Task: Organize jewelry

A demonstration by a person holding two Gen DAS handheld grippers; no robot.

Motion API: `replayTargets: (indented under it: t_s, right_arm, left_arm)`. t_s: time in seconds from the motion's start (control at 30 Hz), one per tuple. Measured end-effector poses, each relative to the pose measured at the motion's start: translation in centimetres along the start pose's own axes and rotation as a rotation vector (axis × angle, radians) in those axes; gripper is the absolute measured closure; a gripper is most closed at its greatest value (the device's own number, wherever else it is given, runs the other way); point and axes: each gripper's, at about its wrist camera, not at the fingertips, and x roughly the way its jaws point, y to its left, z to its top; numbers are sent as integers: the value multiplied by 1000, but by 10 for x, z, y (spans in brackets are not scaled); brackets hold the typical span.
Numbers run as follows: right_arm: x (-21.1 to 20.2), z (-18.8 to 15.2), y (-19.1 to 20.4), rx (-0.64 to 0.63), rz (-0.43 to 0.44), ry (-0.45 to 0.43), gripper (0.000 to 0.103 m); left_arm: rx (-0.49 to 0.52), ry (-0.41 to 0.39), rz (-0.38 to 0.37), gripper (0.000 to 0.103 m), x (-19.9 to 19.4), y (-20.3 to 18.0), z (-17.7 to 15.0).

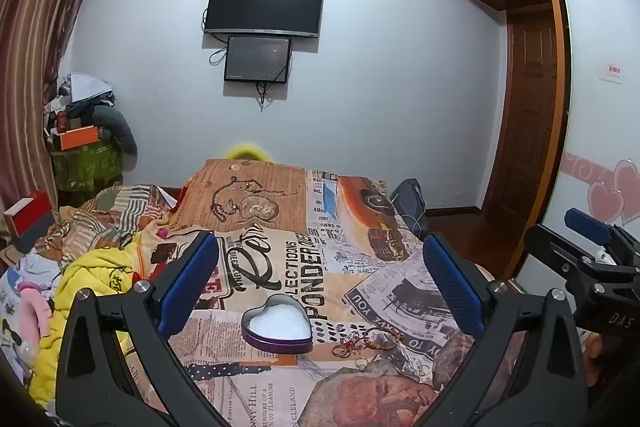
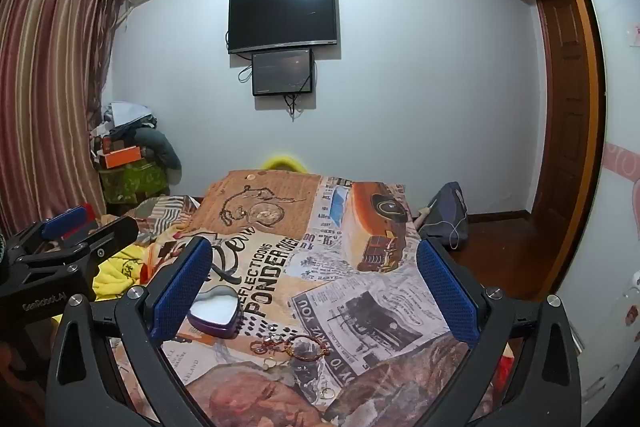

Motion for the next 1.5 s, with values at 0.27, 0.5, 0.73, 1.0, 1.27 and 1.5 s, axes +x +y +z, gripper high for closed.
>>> replayTargets:
  t_s: [0.27, 0.5, 0.73, 1.0, 1.27, 1.5]
  right_arm:
    - [1, -1, 1, -2, 0, 0, 2]
    - [2, -2, 1, -3, -1, 2, 2]
    - [3, -2, 1, -2, -1, 2, 2]
    - [4, -3, 1, 0, -1, 3, 2]
    - [4, -3, 1, 2, 0, 4, 2]
    - [3, -3, 1, 3, 0, 5, 2]
  left_arm:
    - [9, -13, 8, 0, -3, 3, -5]
    - [7, -6, 17, 0, 3, 2, -4]
    - [8, -5, 16, 0, 3, 2, -4]
    - [14, -8, 16, 0, 2, 2, -4]
    - [25, -11, 16, 0, 1, -2, -3]
    - [30, -14, 11, 0, 0, -4, -3]
